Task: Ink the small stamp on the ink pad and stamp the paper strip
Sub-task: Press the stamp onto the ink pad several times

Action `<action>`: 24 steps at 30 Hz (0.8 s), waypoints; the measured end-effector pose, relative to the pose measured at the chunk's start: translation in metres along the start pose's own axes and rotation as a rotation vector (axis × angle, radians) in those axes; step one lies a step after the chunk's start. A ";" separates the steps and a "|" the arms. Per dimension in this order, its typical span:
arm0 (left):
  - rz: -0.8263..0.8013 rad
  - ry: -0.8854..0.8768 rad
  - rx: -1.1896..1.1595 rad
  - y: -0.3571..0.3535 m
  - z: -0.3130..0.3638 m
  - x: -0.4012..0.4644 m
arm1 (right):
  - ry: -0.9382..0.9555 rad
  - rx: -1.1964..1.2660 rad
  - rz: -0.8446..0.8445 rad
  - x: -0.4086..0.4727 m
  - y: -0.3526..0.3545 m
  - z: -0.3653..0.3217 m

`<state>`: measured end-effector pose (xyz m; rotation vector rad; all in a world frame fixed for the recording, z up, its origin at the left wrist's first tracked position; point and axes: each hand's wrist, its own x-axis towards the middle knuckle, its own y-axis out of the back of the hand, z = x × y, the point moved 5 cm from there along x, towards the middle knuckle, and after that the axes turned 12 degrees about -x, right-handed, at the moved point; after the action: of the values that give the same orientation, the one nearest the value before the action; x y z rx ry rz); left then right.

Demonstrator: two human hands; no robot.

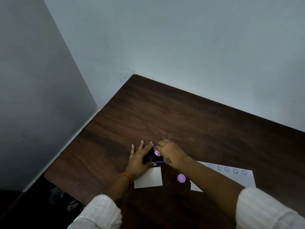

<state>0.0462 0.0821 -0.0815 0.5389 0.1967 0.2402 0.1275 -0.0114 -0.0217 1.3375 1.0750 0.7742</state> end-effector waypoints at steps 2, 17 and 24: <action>-0.001 0.006 -0.003 0.000 0.000 0.000 | -0.042 -0.007 0.030 -0.001 -0.001 -0.002; 0.006 0.012 -0.029 0.000 -0.001 -0.001 | -0.174 0.094 0.006 -0.015 -0.008 0.001; 0.002 0.024 -0.032 0.001 0.000 -0.001 | -0.131 0.038 -0.027 -0.016 -0.011 0.000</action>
<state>0.0446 0.0826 -0.0813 0.5042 0.2148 0.2516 0.1206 -0.0277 -0.0304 1.3837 1.0063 0.6398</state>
